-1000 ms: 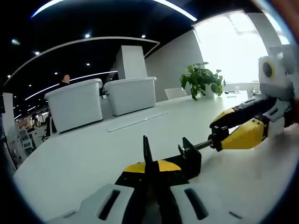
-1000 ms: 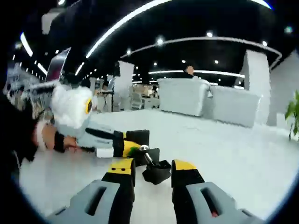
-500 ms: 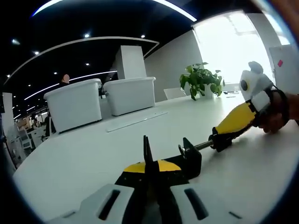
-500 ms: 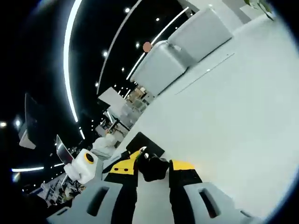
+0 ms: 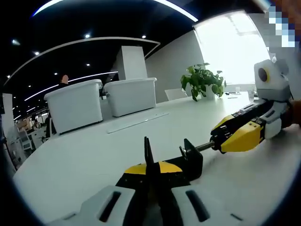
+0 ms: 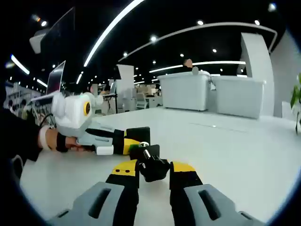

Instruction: Clamp the fixed fixture on the desktop, loosen the retaining clip, secure it to the edge of the desk, and tighten the retaining clip.

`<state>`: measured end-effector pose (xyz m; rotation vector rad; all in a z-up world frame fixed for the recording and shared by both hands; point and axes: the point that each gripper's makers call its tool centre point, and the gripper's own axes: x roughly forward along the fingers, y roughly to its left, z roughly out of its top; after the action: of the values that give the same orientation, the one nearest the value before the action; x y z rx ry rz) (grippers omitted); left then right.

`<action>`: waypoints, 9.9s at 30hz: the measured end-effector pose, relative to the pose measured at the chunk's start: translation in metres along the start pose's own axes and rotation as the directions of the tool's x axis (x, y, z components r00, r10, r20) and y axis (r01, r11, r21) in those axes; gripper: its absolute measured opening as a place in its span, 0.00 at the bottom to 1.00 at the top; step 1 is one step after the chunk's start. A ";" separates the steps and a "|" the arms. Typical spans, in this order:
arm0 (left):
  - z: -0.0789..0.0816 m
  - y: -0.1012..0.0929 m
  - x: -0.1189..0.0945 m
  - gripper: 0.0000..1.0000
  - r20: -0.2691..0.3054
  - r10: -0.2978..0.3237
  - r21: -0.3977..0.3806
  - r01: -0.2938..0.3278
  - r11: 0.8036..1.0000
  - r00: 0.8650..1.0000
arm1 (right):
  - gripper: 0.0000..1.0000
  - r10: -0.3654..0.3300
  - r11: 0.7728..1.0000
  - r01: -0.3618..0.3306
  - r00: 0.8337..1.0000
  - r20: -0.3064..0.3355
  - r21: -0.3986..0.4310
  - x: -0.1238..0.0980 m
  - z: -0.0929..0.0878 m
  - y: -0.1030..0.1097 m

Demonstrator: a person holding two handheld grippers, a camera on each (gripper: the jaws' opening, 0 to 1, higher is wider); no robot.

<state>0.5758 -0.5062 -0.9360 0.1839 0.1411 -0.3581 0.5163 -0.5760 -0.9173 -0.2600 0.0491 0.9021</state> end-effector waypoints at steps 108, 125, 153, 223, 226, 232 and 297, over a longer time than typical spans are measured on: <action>0.012 0.003 -0.001 0.03 0.046 -0.007 0.017 0.007 1.000 0.999 | 0.37 -0.030 0.999 0.031 0.999 0.042 -0.022 0.007 0.029 -0.017; 0.020 -0.010 -0.011 0.03 0.075 -0.034 0.010 0.033 0.999 0.997 | 0.20 -0.247 0.771 0.048 0.941 -0.229 -0.635 0.041 0.000 0.000; 0.020 -0.005 -0.017 0.04 0.061 -0.001 -0.060 0.004 0.998 0.998 | 0.11 -0.470 0.494 0.094 0.866 -0.174 -0.865 0.046 0.004 -0.007; 0.097 -0.011 -0.149 0.45 0.413 0.003 0.159 -0.075 0.984 0.911 | 0.02 -0.416 0.640 0.287 0.909 -0.007 -0.713 0.060 0.019 -0.018; 0.094 -0.004 -0.189 0.46 0.443 0.072 0.174 -0.165 0.971 0.894 | 0.02 -0.397 0.630 0.279 0.918 0.009 -0.725 0.058 0.023 -0.012; 0.069 -0.011 -0.259 0.46 0.417 0.211 0.002 -0.233 0.973 0.884 | 0.02 -0.352 0.616 0.283 0.934 0.064 -0.735 0.055 0.035 0.000; 0.007 -0.101 -0.381 0.36 0.275 0.242 -0.311 -0.152 0.938 0.931 | 0.02 -0.233 0.905 0.230 0.972 0.035 -0.359 -0.181 -0.035 0.184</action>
<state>0.1874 -0.4729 -0.8806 -0.1449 -0.1373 -0.1559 0.2623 -0.6148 -0.9610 -0.6012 -0.1403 0.6671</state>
